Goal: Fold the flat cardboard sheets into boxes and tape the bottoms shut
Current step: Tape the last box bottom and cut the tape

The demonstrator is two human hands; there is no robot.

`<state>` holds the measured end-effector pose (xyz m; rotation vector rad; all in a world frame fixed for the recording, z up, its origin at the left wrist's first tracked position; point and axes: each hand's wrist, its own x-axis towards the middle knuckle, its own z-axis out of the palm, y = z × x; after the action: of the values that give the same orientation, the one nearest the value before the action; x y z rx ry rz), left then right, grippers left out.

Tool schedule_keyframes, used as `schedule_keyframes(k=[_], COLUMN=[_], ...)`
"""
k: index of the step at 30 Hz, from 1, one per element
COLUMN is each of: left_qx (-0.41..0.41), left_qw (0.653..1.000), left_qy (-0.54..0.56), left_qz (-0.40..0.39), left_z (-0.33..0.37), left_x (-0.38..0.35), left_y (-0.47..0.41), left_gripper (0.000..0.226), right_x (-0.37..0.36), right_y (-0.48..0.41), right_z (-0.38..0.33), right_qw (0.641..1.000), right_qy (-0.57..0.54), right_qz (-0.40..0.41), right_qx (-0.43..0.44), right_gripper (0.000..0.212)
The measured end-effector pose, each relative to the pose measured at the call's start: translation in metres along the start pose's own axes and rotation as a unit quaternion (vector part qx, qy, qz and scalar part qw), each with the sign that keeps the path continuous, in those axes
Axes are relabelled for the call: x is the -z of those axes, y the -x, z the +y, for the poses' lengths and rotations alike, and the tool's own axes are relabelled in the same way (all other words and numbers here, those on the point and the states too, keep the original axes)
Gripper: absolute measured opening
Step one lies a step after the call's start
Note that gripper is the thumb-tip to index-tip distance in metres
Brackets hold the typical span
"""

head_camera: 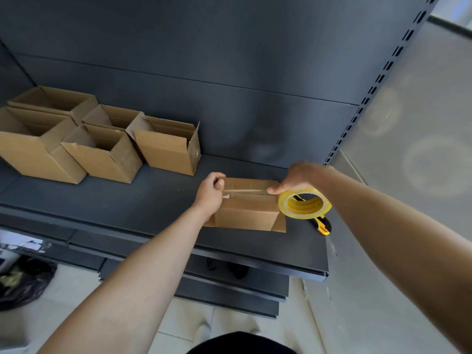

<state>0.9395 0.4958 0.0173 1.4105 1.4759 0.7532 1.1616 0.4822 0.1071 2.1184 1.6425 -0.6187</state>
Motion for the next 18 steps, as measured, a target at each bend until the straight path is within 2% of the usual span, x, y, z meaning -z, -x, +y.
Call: schedule_keyframes(k=[6, 14, 16, 18], left_qx=[0.005, 0.021, 0.040, 0.042], left_qw=[1.000, 0.999, 0.997, 0.995], left_qy=[-0.001, 0.030, 0.053, 0.010], left_qz=[-0.002, 0.001, 0.036, 0.093], left_z=[0.000, 0.002, 0.002, 0.003], left_x=[-0.001, -0.002, -0.001, -0.002], left_y=[0.002, 0.007, 0.009, 0.010], left_gripper=[0.026, 0.030, 0.035, 0.032], right_x=[-0.019, -0.016, -0.016, -0.017], right_y=[-0.004, -0.011, -0.010, -0.009], right_z=[0.006, 0.007, 0.008, 0.008], right_qw=[0.999, 0.996, 0.995, 0.994], right_qy=[-0.034, -0.068, -0.082, -0.091], right_qz=[-0.001, -0.052, -0.054, -0.052], right_qx=[-0.008, -0.012, -0.009, -0.005], right_gripper=[0.077, 0.085, 0.084, 0.082])
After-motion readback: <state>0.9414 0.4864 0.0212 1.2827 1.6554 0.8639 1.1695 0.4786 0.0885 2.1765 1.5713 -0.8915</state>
